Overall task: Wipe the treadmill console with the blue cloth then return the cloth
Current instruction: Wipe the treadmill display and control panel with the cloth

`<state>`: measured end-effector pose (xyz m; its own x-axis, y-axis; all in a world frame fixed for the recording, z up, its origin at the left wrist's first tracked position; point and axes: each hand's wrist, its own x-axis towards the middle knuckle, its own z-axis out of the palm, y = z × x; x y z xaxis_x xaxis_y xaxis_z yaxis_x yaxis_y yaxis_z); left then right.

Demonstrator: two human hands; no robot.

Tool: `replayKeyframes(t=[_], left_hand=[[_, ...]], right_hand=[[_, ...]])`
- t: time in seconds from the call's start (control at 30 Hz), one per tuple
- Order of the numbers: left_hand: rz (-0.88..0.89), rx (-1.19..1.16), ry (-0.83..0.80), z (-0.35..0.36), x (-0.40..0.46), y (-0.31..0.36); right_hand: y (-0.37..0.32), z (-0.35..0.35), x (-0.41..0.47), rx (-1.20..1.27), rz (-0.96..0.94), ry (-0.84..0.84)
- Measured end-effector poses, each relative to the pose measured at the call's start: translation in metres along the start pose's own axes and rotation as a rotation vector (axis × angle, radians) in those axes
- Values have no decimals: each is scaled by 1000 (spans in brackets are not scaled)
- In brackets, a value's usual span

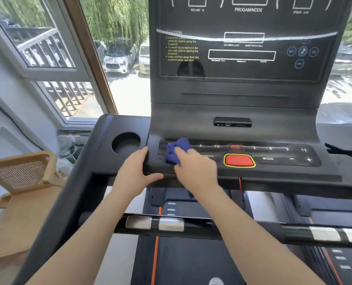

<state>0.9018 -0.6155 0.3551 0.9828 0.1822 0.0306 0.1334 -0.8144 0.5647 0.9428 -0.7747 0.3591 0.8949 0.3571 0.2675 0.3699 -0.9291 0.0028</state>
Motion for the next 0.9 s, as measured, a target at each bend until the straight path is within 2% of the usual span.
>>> replayKeyframes(t=[0.1, 0.17, 0.23, 0.27, 0.37, 0.43, 0.53, 0.63, 0.7, 0.8, 0.9], left_hand=[[29, -33, 9, 1, 0, -6], [38, -58, 11, 3, 0, -8], [44, -70, 8, 3, 2, -11], [64, -72, 12, 3, 2, -12], [116, -74, 21, 3, 5, -16], [141, -82, 19, 4, 4, -17], [115, -50, -8, 4, 2, -18], [118, -35, -20, 2, 2, -17], [121, -24, -31, 1, 3, -17], [144, 57, -38, 0, 5, -16], [157, 97, -30, -3, 6, -14]], right_hand=[[38, -1, 1, 38, 265, -18], [30, 5, 1, -120, 319, 112], [-7, 14, 2, -122, 261, 173], [-27, 19, 1, -102, 174, 198], [-65, 16, -5, 23, 34, 157], [-50, 15, 1, 31, 32, 148], [4, 13, 23, -17, 177, 198], [36, 10, 44, 20, 220, 144], [23, 13, 39, -4, 174, 186], [-19, 22, 4, 46, -18, 259], [-19, 23, -2, 91, -176, 286]])
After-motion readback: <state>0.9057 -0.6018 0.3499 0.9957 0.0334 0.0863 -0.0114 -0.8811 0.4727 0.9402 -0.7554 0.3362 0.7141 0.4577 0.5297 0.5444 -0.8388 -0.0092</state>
